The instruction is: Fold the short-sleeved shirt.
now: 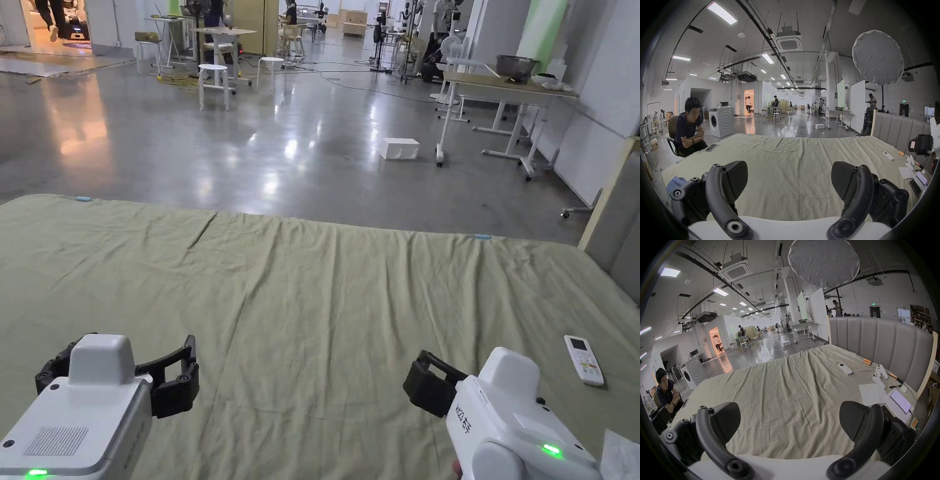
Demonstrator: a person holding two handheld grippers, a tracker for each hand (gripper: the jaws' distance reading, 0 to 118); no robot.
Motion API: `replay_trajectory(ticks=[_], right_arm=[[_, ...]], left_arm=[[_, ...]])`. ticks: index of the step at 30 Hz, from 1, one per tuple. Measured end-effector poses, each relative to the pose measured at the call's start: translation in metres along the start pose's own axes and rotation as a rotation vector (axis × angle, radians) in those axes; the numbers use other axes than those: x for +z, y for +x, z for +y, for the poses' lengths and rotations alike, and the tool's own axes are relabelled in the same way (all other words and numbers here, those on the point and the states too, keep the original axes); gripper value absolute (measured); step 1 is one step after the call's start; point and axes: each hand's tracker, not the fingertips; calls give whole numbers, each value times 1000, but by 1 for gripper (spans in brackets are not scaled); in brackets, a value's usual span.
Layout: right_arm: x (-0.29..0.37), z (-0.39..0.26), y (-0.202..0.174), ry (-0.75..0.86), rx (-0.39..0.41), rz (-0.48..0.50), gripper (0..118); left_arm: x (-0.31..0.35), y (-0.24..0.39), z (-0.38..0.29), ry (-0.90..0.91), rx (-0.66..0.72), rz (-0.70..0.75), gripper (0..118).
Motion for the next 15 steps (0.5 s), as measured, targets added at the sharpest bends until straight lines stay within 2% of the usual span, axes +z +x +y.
replay_trajectory(ticks=[15], right_arm=[[-8, -4, -2, -29, 37, -3, 118]], left_arm=[[-1, 0, -2, -16, -15, -5, 105]])
